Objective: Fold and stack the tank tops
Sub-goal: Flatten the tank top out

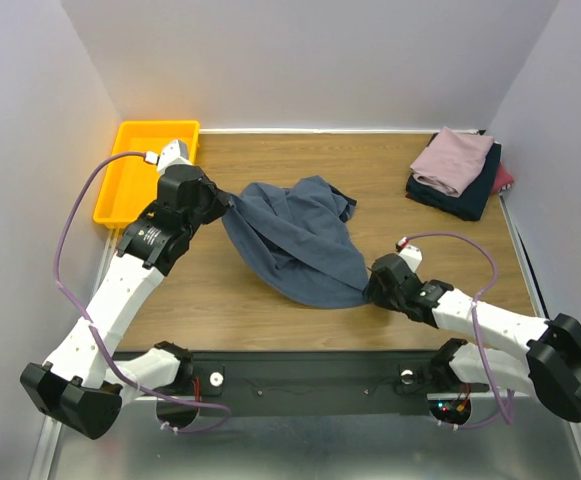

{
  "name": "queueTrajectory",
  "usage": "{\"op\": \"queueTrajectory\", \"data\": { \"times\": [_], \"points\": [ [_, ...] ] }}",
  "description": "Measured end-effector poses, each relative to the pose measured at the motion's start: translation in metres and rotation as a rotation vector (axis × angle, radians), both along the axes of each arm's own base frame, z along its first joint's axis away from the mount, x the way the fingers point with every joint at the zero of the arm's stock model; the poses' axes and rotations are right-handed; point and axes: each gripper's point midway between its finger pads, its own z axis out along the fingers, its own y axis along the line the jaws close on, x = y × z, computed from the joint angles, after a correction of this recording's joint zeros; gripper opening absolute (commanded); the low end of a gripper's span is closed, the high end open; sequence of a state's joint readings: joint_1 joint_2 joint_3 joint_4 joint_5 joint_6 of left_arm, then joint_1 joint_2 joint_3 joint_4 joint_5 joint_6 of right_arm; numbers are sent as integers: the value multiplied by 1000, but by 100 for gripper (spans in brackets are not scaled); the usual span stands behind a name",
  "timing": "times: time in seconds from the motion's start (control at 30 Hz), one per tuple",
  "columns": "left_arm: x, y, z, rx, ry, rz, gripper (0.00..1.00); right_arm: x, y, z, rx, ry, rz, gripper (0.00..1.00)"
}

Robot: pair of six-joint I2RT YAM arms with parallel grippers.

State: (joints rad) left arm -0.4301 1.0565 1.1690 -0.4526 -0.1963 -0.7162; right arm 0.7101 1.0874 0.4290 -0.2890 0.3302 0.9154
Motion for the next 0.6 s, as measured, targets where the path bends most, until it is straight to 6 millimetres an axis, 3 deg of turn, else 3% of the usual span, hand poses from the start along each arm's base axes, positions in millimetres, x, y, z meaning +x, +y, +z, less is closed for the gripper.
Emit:
{"op": "queueTrajectory", "data": {
  "times": [0.6],
  "points": [
    [11, -6, 13, -15, -23, -3, 0, 11, 28, -8, -62, -22, 81, 50]
  ]
}}
